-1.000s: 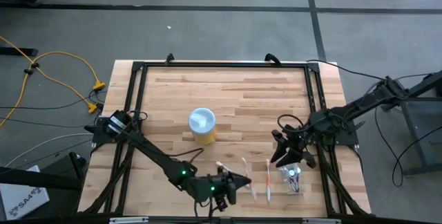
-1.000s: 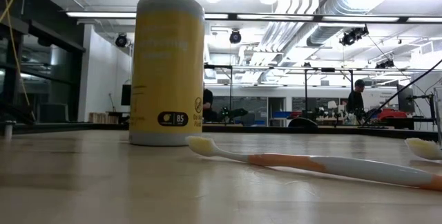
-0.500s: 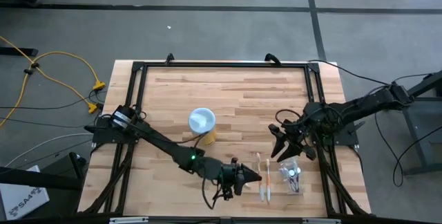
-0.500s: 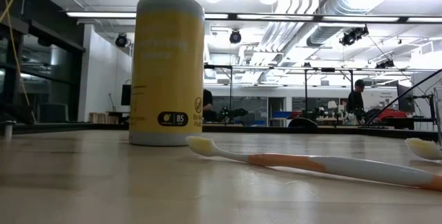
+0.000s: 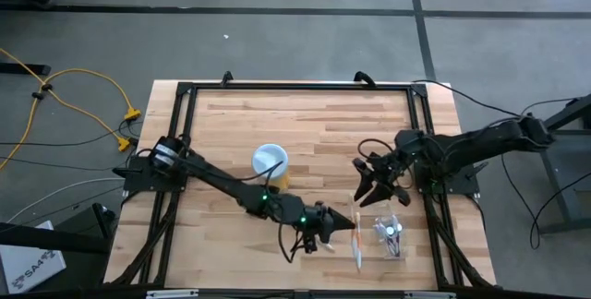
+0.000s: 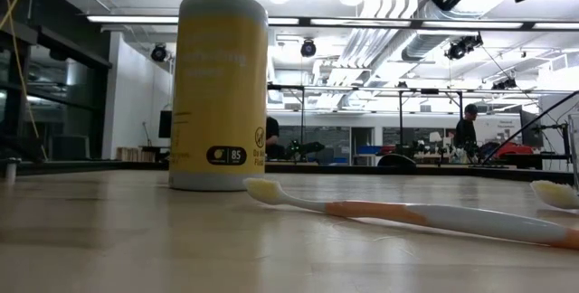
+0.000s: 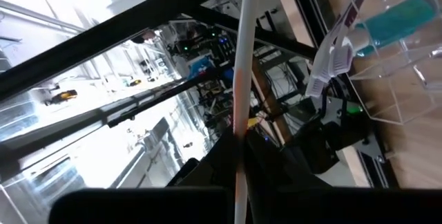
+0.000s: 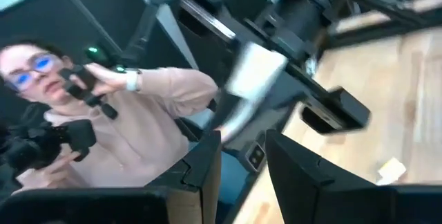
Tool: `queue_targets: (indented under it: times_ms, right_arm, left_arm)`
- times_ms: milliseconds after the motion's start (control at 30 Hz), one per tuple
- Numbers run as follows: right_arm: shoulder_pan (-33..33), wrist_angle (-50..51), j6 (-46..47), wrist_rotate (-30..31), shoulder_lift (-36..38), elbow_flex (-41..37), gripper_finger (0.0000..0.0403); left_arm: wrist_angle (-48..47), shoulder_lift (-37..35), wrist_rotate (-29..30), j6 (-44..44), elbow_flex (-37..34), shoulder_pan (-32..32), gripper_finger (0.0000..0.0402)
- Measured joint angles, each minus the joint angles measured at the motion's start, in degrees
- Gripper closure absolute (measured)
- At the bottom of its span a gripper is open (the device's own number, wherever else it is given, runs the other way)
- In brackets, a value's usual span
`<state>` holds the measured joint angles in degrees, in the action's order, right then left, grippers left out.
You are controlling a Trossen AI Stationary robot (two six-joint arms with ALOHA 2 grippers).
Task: Pick & Place toothbrushing station
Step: Put the left orange toothbrush in the top section of the transparent organizer
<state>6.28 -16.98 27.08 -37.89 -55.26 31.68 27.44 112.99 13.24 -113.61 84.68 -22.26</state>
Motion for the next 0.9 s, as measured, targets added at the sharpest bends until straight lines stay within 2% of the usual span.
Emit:
queue_targets:
  times_ms: [333, 900]
  right_arm:
    - [-1.36, -6.54, 1.73, -4.45, -3.75, -0.02, 0.0296]
    - [-1.33, -7.75, 2.27, -3.96, -3.78, -0.02, 0.0296]
  left_arm:
    - [-0.04, 0.00, -2.50, 1.41, 0.00, 0.83, 0.0399]
    - [0.11, 0.00, -6.25, 0.88, 0.00, 3.87, 0.0399]
